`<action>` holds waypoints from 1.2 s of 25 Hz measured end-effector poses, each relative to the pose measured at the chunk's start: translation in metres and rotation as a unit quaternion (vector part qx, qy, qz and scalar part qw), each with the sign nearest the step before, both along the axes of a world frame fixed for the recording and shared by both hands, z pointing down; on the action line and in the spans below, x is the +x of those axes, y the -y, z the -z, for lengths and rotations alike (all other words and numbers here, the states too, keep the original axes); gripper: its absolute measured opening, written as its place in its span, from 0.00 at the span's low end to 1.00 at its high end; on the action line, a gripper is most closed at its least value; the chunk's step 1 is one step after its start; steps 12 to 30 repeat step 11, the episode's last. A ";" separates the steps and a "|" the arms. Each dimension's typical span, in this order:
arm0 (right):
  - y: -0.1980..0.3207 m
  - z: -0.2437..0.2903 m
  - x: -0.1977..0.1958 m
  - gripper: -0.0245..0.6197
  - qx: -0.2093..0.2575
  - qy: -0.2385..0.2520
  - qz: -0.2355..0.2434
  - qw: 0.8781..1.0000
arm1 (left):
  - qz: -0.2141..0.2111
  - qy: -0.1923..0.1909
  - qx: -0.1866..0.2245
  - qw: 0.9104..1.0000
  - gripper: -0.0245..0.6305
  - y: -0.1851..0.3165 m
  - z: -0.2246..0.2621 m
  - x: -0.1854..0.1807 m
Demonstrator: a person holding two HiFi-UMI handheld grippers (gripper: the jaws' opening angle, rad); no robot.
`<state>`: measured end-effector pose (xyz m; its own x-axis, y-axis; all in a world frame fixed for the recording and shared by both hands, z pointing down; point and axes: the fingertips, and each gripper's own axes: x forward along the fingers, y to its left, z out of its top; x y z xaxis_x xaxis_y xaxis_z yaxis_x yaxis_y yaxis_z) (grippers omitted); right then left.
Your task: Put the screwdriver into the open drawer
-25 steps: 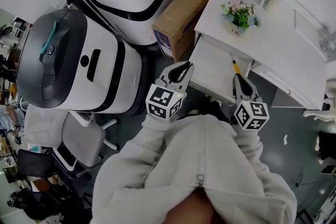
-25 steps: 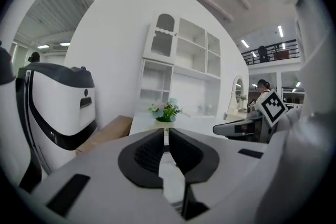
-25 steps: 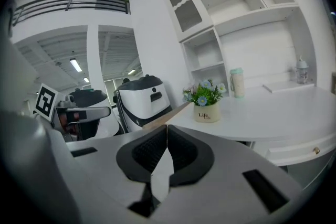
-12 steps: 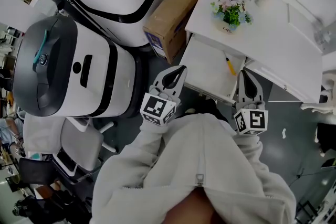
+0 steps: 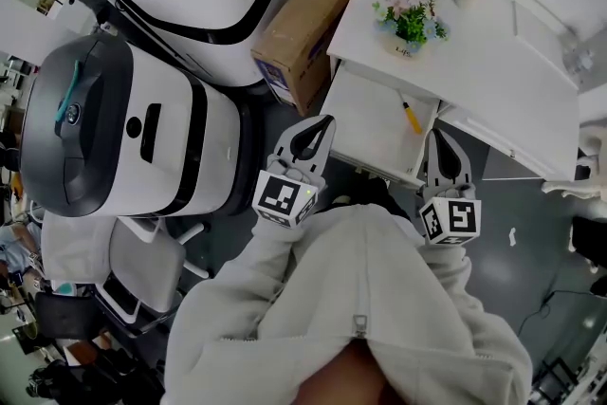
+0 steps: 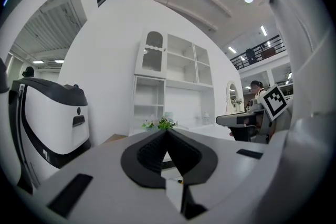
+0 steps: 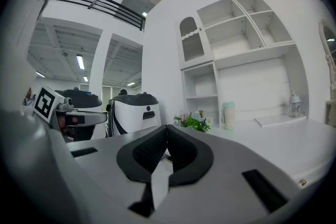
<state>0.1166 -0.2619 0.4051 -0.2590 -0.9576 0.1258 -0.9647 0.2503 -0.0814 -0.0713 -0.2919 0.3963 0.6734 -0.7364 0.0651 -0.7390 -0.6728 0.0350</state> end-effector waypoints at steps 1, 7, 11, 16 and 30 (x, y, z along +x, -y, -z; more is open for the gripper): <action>0.000 -0.001 0.000 0.09 -0.002 0.000 0.000 1.000 | 0.000 -0.001 0.000 1.000 0.06 0.000 0.000 0.001; -0.002 -0.004 0.000 0.09 -0.014 0.013 -0.006 1.000 | -0.005 -0.004 -0.006 1.000 0.06 -0.002 -0.002 0.008; -0.003 -0.006 0.000 0.09 -0.018 0.012 -0.005 1.000 | -0.006 -0.001 -0.006 1.000 0.06 -0.003 -0.003 0.012; -0.003 -0.006 0.000 0.09 -0.018 0.012 -0.005 1.000 | -0.006 -0.001 -0.006 1.000 0.06 -0.003 -0.003 0.012; -0.003 -0.006 0.000 0.09 -0.018 0.012 -0.005 1.000 | -0.006 -0.001 -0.006 1.000 0.06 -0.003 -0.003 0.012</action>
